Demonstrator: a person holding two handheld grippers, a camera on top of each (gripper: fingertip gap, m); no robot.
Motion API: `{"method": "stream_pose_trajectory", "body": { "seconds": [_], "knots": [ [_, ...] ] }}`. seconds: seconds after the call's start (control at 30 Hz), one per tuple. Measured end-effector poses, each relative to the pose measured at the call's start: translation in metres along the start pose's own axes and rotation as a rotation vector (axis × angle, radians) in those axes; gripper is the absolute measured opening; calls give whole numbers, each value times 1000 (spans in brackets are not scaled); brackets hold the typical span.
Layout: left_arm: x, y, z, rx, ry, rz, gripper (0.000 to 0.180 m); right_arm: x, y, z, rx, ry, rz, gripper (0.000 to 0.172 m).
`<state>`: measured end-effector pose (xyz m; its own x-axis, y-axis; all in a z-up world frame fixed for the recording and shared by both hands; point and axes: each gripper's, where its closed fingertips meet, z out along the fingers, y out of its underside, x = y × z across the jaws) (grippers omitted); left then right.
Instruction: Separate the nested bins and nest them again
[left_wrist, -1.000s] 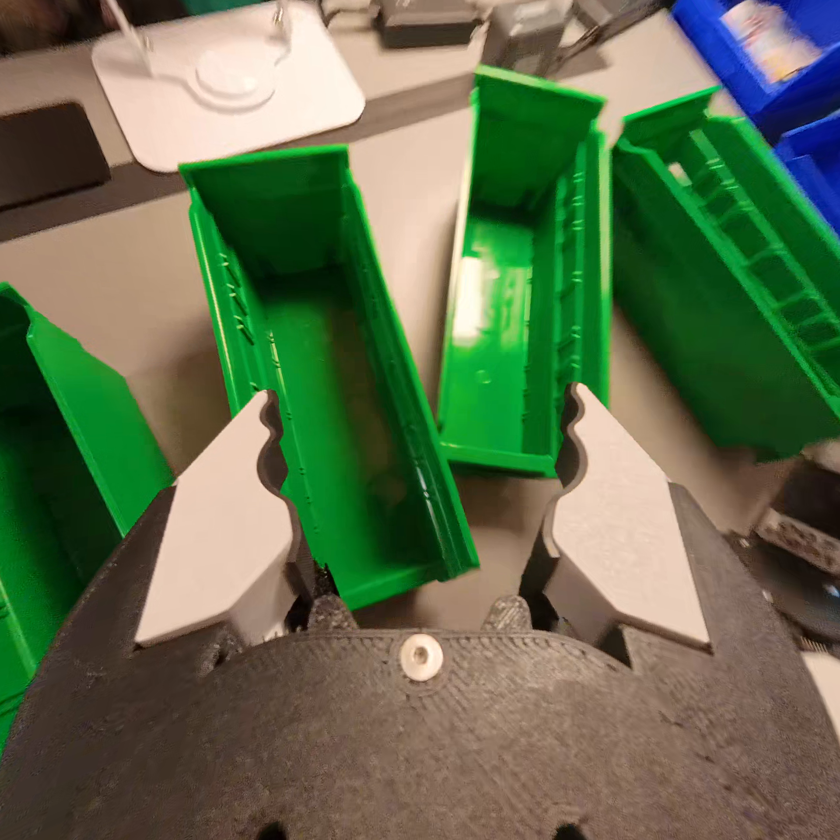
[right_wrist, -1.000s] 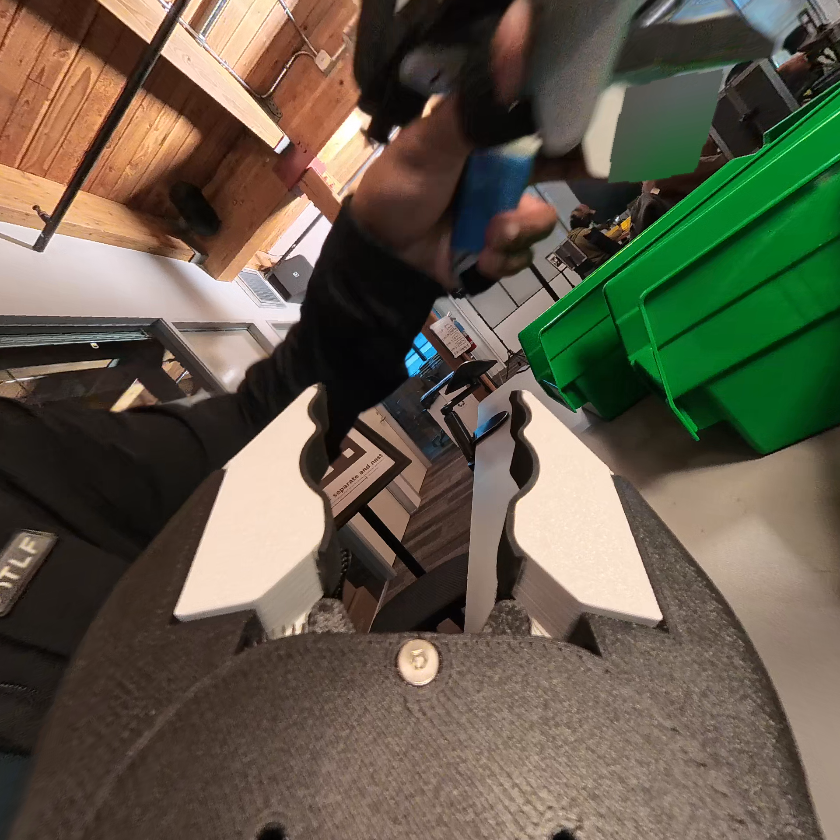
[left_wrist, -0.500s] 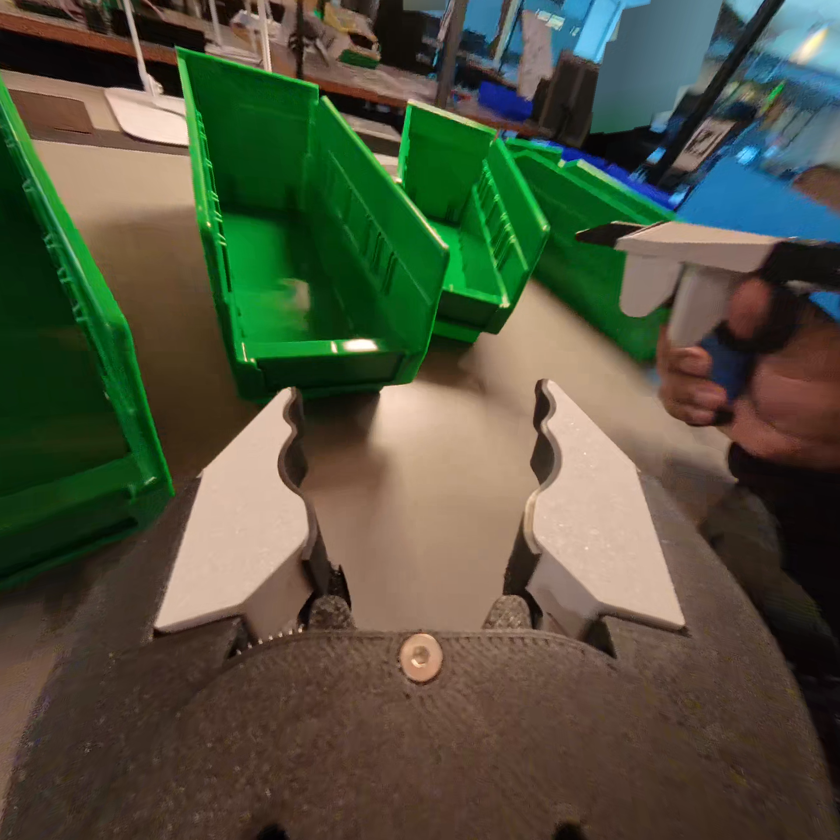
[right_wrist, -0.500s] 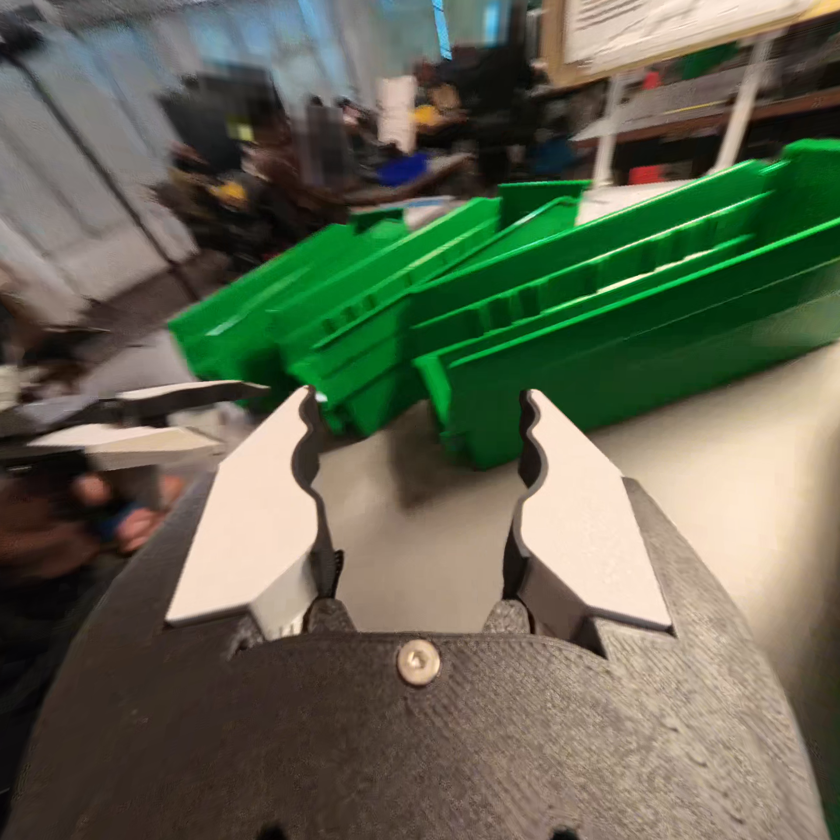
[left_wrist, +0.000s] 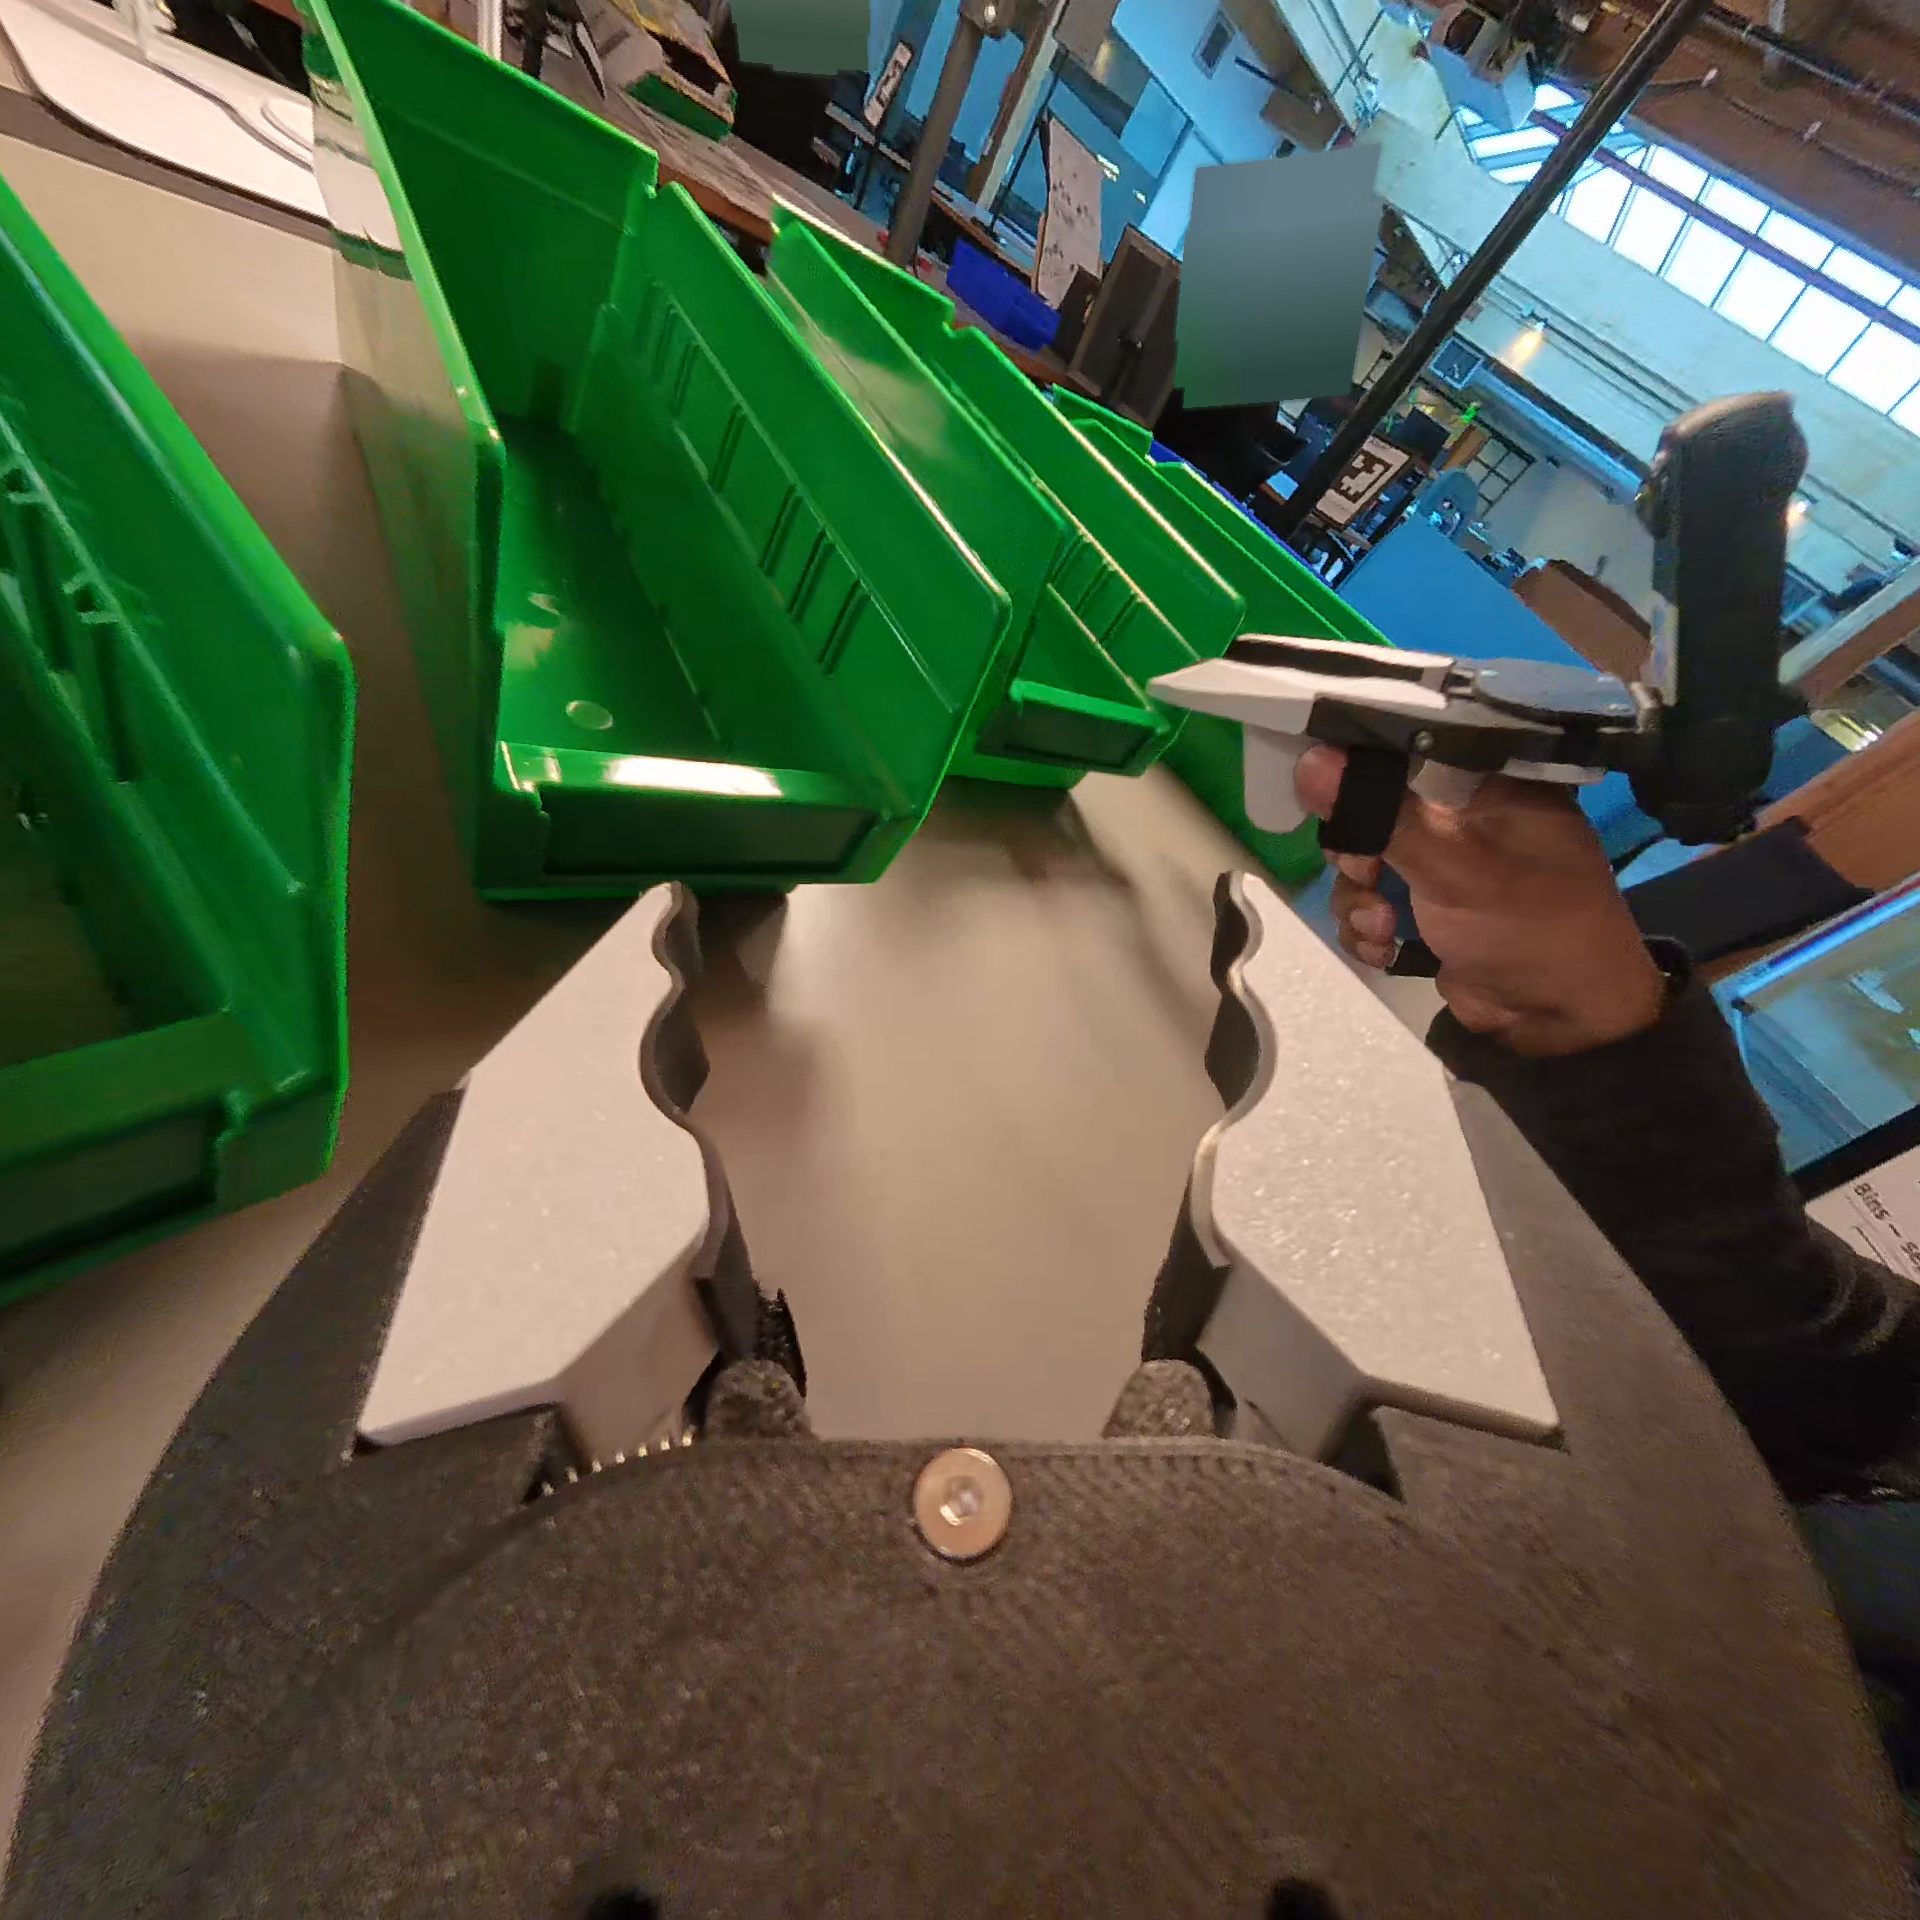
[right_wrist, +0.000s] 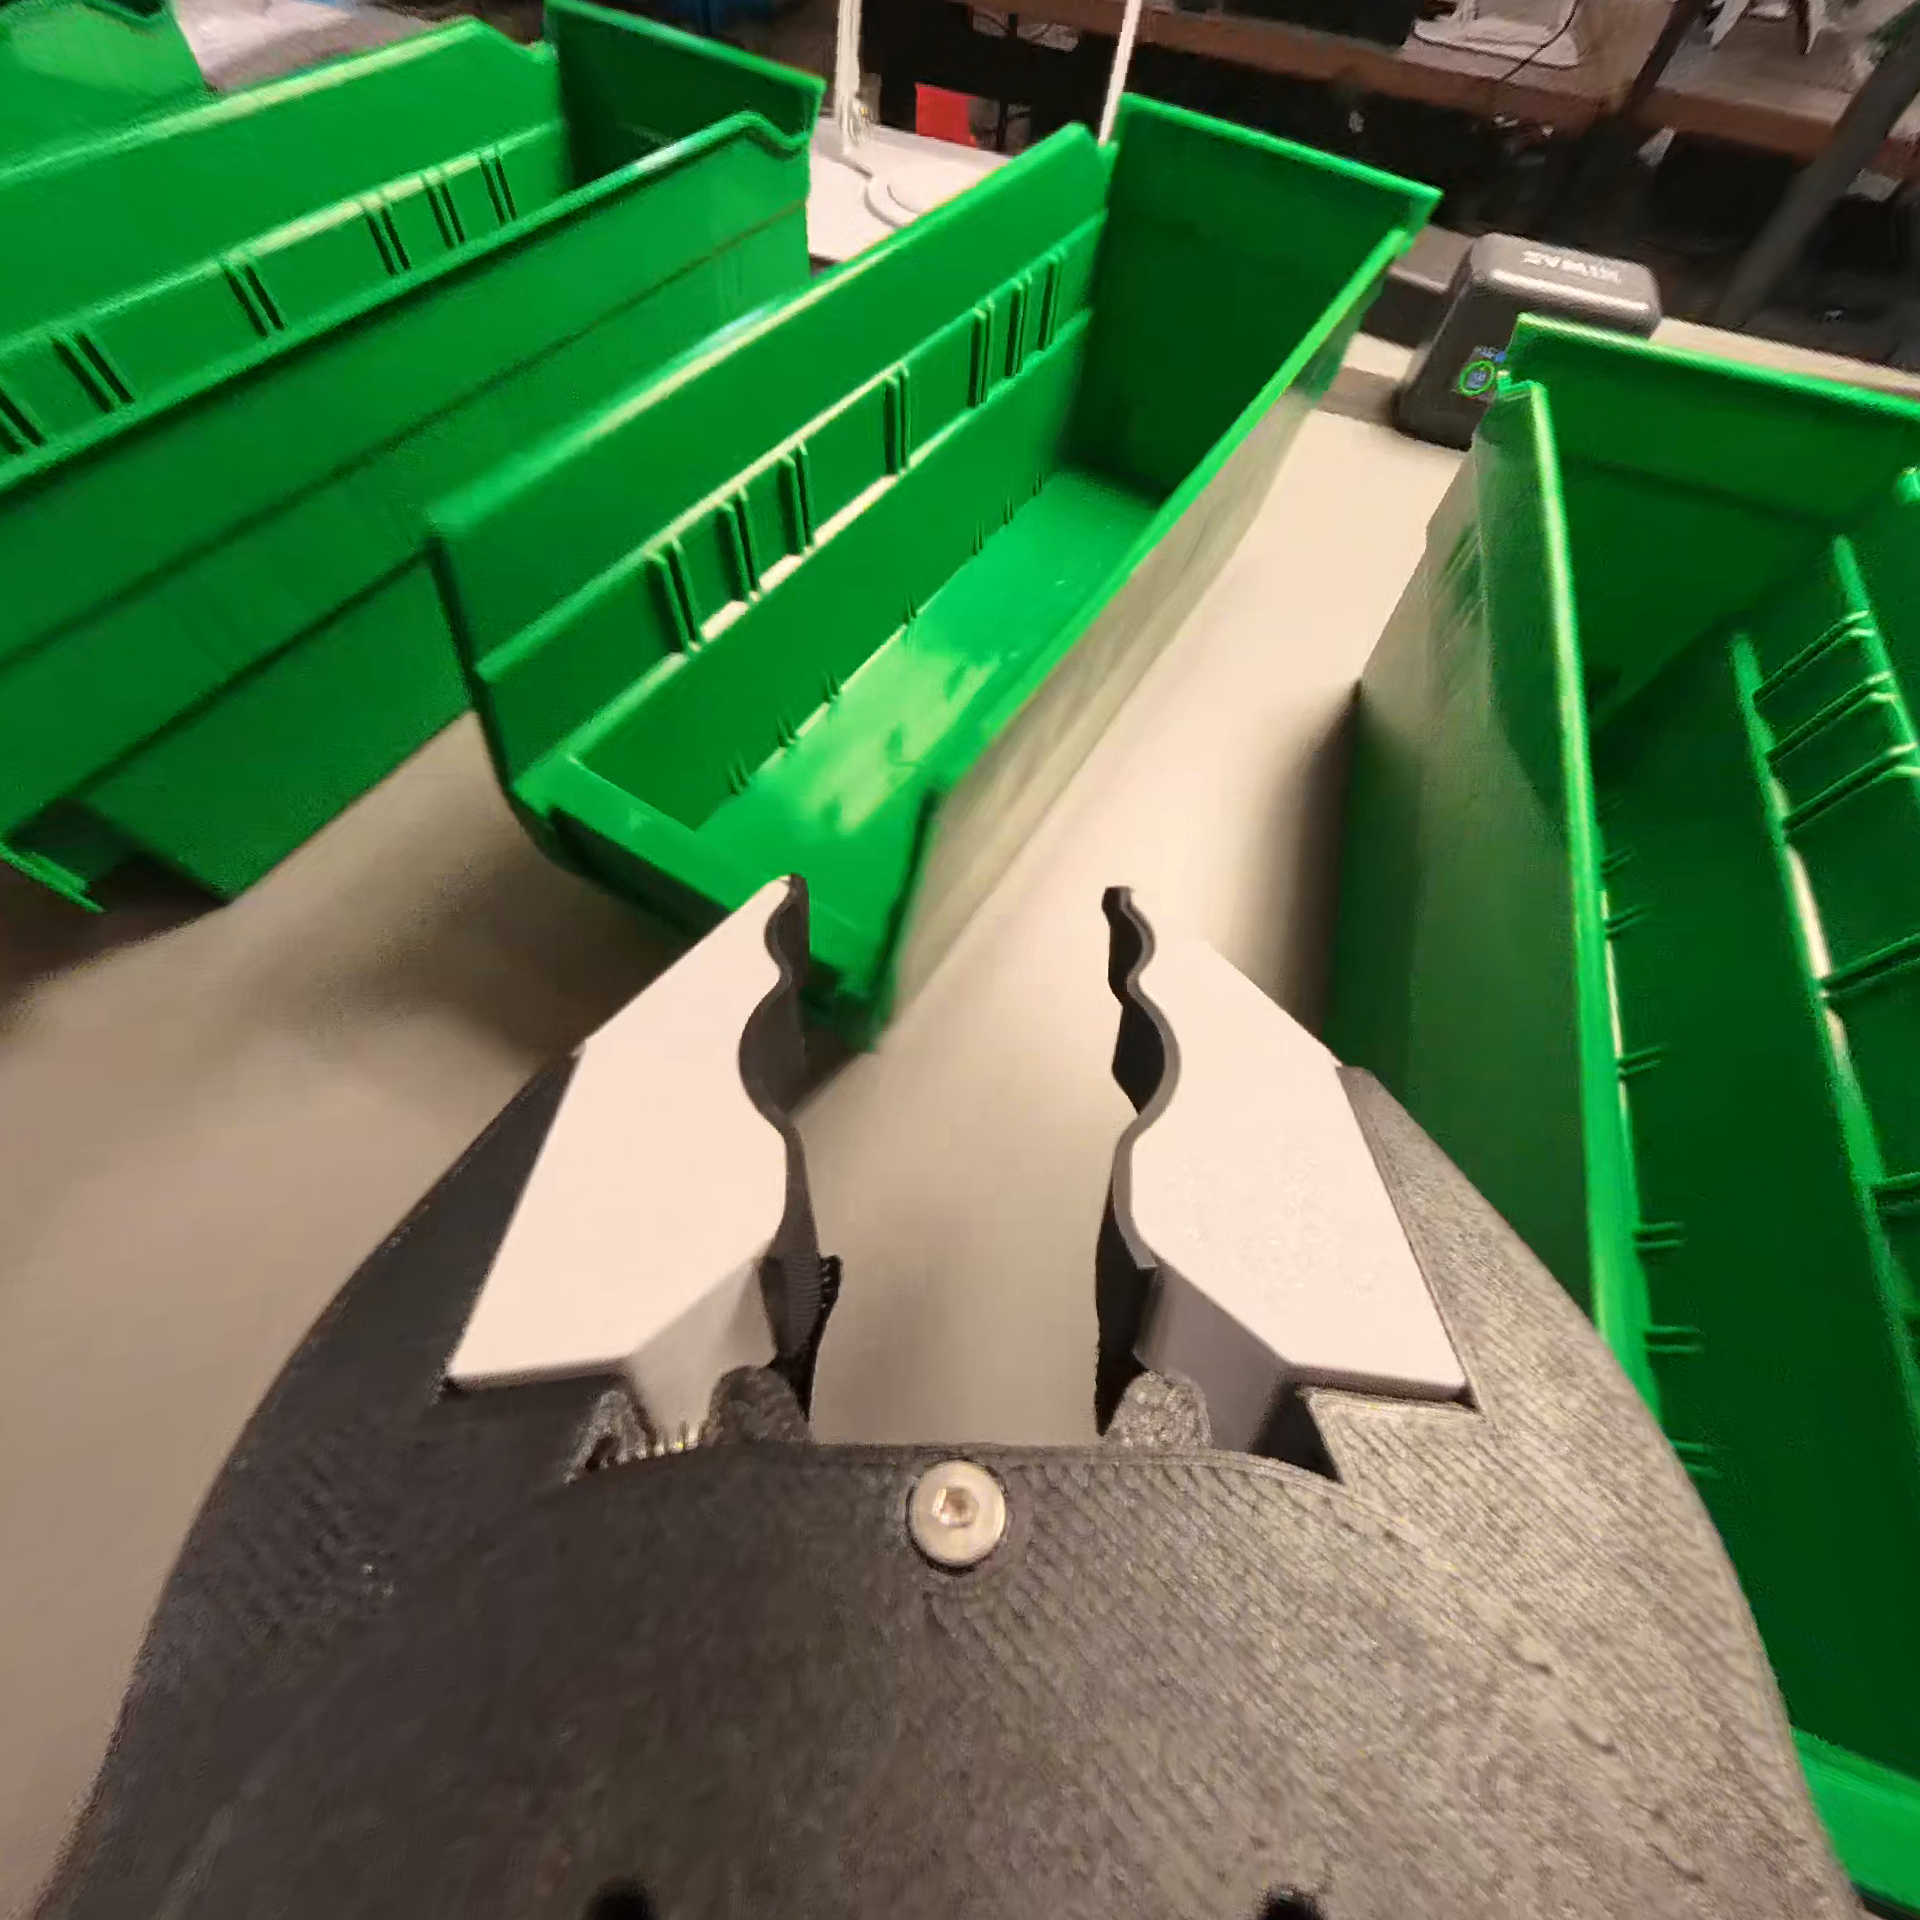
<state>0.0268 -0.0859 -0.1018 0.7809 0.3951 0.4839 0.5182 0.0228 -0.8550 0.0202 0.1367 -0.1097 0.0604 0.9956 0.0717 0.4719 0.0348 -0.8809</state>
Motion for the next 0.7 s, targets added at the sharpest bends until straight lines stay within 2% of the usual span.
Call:
{"method": "stream_pose_trajectory", "body": {
  "seconds": [0.07,0.2,0.3,0.33,0.4,0.47,0.57,0.6,0.7],
  "knots": [
    [1,4,3,-27,4,2,98,-6,-5,-1,10,-43,31,61],
    [2,3,3,-23,-1,14,97,-3,-1,18,-28,-1,0,58],
    [5,2,-3,12,13,-10,96,5,9,20,-46,16,14,18],
    [7,2,-5,26,17,-11,96,9,11,16,-41,33,8,10],
    [10,1,-9,51,3,18,96,18,16,6,-40,88,-8,7],
    [13,3,-9,38,-10,74,96,17,16,-5,-32,95,-17,16],
    [10,7,-3,-63,-78,289,97,-2,3,-23,31,59,-113,48],
    [7,5,-1,-105,-120,400,96,-13,0,-27,43,32,-168,53],
    [-2,1,7,-291,-187,735,90,-51,2,-25,14,-127,-358,53]
  ]
}}
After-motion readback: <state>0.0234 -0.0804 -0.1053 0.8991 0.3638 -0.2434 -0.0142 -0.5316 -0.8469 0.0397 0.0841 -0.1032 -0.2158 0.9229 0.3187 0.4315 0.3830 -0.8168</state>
